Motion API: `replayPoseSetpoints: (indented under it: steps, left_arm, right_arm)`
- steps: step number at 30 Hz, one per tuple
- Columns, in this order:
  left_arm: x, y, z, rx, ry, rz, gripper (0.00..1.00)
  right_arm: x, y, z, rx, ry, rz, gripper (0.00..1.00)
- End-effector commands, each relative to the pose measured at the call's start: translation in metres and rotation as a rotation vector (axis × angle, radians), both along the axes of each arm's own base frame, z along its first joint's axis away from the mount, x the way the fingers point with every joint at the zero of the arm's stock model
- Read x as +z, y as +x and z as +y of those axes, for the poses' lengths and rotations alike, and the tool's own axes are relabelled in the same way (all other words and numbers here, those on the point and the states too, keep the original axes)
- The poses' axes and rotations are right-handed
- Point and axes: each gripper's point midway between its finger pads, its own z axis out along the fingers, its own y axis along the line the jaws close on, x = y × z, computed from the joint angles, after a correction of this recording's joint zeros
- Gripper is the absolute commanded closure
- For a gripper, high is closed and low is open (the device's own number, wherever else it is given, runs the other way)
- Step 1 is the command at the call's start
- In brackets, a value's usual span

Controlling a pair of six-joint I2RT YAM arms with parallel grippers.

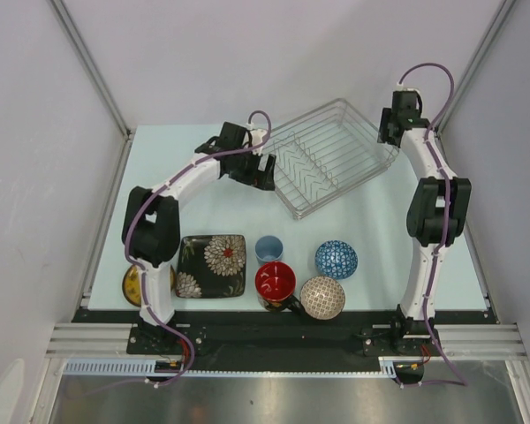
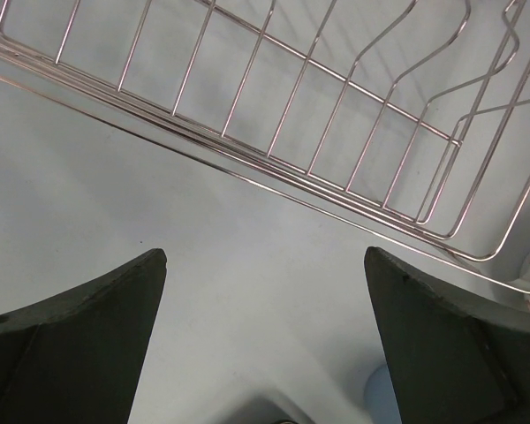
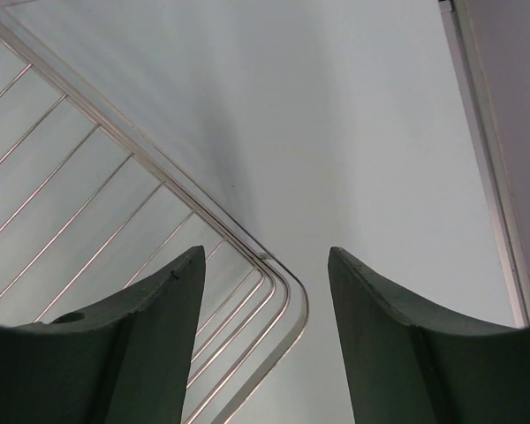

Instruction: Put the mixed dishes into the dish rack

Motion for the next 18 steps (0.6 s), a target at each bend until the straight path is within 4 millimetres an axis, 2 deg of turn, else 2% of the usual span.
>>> replayPoseSetpoints:
  steps: [1,7,10,11,13,14,15,17,18]
  left_arm:
    - [0.010,0.013,-0.005,0.004,-0.002,-0.063,0.00]
    - [0.007,0.012,-0.002,0.005,0.014,-0.068,0.00]
    - [0.005,0.012,0.000,0.004,0.023,-0.069,0.00]
    - [0.006,0.012,0.000,0.005,0.023,-0.071,0.00]
    - [0.006,0.014,0.003,0.016,0.034,-0.079,0.00]
    - [0.008,0.015,0.004,0.021,0.035,-0.082,0.00]
    - [0.007,0.017,0.006,0.005,0.047,-0.098,0.00]
    - [0.010,0.021,0.009,0.014,0.047,-0.107,0.00]
    - [0.009,0.022,0.010,0.020,0.048,-0.103,0.00]
  right_arm:
    - [-0.022,0.005,0.001,0.021,0.047,0.015,0.38]
    - [-0.046,-0.001,0.001,0.017,0.060,0.062,0.44]
    - [-0.054,-0.007,0.002,0.010,0.071,0.087,0.56]
    - [-0.051,-0.009,0.002,0.006,0.077,0.087,0.65]
    - [-0.056,-0.019,0.007,0.006,0.093,0.117,0.74]
    - [-0.049,-0.023,0.008,0.004,0.090,0.111,0.80]
    - [-0.058,-0.034,0.013,0.011,0.085,0.143,0.81]
    - [-0.056,-0.043,0.015,0.011,0.070,0.139,0.83]
    - [-0.058,-0.055,0.028,0.029,0.061,0.149,0.83]
